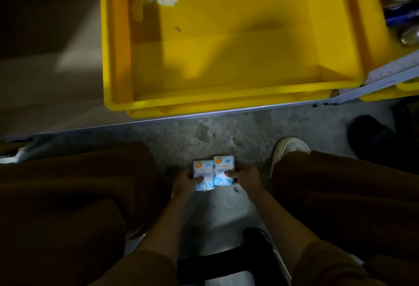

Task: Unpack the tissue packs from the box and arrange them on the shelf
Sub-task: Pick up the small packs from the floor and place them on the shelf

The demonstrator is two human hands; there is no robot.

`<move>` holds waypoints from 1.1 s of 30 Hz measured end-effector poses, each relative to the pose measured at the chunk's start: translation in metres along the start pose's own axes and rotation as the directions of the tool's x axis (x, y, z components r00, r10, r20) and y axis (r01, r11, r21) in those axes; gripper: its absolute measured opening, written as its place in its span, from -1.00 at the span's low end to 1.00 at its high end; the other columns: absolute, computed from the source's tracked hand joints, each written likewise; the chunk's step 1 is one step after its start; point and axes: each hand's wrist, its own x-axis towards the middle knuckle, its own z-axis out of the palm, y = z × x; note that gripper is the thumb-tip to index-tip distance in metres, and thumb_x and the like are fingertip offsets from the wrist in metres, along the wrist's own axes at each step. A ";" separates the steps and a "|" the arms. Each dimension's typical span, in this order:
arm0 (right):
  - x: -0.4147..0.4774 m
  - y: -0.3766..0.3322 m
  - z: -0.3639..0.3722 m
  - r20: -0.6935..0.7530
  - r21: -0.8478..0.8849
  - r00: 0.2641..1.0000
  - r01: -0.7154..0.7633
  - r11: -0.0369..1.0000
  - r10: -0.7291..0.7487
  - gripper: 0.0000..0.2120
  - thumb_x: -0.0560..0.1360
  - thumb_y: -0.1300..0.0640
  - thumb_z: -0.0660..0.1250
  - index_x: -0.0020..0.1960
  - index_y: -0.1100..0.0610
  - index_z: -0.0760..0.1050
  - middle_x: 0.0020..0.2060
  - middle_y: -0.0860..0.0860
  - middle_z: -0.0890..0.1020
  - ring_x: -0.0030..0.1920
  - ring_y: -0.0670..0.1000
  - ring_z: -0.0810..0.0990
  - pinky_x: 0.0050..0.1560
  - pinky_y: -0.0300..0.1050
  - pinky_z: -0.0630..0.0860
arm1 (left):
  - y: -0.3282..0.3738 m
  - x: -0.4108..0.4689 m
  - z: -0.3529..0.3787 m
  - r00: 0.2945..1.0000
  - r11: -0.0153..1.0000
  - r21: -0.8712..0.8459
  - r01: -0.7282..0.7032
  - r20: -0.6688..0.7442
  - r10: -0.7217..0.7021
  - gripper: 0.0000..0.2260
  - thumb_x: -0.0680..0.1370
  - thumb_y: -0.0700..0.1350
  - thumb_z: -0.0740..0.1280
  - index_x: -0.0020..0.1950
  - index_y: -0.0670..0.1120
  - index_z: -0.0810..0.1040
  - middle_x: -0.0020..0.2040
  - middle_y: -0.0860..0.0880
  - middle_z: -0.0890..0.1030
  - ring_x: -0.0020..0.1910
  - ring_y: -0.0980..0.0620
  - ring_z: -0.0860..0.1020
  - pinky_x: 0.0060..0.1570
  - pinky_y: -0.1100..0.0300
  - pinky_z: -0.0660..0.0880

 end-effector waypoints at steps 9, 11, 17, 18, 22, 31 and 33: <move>-0.054 -0.055 -0.046 -0.063 0.187 0.986 0.163 0.969 -0.154 -0.65 0.39 0.43 0.41 0.15 0.49 0.50 0.02 0.26 0.60 -0.59 -0.19 0.57 -0.55 -0.45 0.50 | 0.062 -0.050 -0.022 0.972 0.969 -0.090 -0.232 -0.061 0.227 -0.70 0.47 -0.30 0.39 0.16 -0.39 0.54 0.16 -0.33 0.59 0.15 -0.23 0.58 -0.06 0.15 0.45; -0.071 -0.072 -0.058 -0.085 0.207 0.975 0.220 0.953 -0.206 -0.64 0.39 0.42 0.40 0.17 0.47 0.50 0.06 0.25 0.62 -0.60 -0.20 0.57 -0.54 -0.45 0.51 | 0.079 -0.068 -0.031 0.958 0.954 -0.098 -0.283 -0.075 0.276 -0.71 0.49 -0.28 0.38 0.17 -0.37 0.54 0.16 -0.32 0.60 0.15 -0.21 0.58 -0.16 0.25 0.39; -0.128 -0.110 -0.088 -0.100 0.177 0.921 0.388 0.904 -0.376 -0.66 0.39 0.42 0.40 0.15 0.49 0.50 0.00 0.34 0.66 -0.51 -0.21 0.63 -0.37 -0.35 0.58 | 0.120 -0.122 -0.056 0.889 0.887 -0.112 -0.449 -0.154 0.430 -0.71 0.49 -0.30 0.38 0.17 -0.38 0.53 0.19 -0.32 0.58 0.01 -0.05 0.56 -0.52 0.53 0.34; -0.141 -0.115 -0.093 -0.111 0.173 0.910 0.413 0.894 -0.399 -0.65 0.38 0.41 0.42 0.14 0.49 0.50 0.09 0.36 0.61 -0.34 -0.11 0.71 -0.19 -0.24 0.64 | 0.127 -0.132 -0.061 0.873 0.873 -0.102 -0.477 -0.166 0.458 -0.70 0.49 -0.28 0.39 0.18 -0.37 0.53 0.20 -0.30 0.58 0.05 -0.07 0.58 -0.49 0.52 0.35; -0.204 -0.135 -0.111 -0.150 0.096 0.852 0.518 0.850 -0.502 -0.64 0.38 0.33 0.46 0.14 0.42 0.53 0.10 0.19 0.61 0.04 0.08 0.59 0.02 -0.11 0.60 | 0.148 -0.182 -0.082 0.796 0.807 -0.061 -0.587 -0.223 0.562 -0.66 0.49 -0.19 0.40 0.21 -0.31 0.52 0.20 -0.23 0.60 0.12 -0.11 0.59 -0.09 0.23 0.49; -0.305 -0.171 -0.152 -0.230 -0.009 0.669 0.725 0.689 -0.707 -0.51 0.40 0.31 0.45 0.27 0.43 0.43 0.13 0.27 0.58 0.01 0.09 0.58 -0.04 -0.13 0.50 | 0.181 -0.281 -0.123 0.584 0.609 -0.016 -0.793 -0.305 0.752 -0.68 0.48 -0.15 0.41 0.15 -0.30 0.57 0.12 -0.21 0.64 0.04 -0.12 0.63 -0.10 0.17 0.52; -0.320 -0.180 -0.160 -0.237 -0.038 0.624 0.760 0.649 -0.745 -0.56 0.39 0.31 0.45 0.22 0.42 0.48 -0.01 0.20 0.63 -0.09 0.02 0.57 -0.22 -0.24 0.55 | 0.188 -0.298 -0.131 0.548 0.568 -0.037 -0.822 -0.323 0.772 -0.71 0.47 -0.17 0.42 0.10 -0.32 0.59 0.07 -0.24 0.66 -0.08 -0.08 0.61 -0.06 0.08 0.56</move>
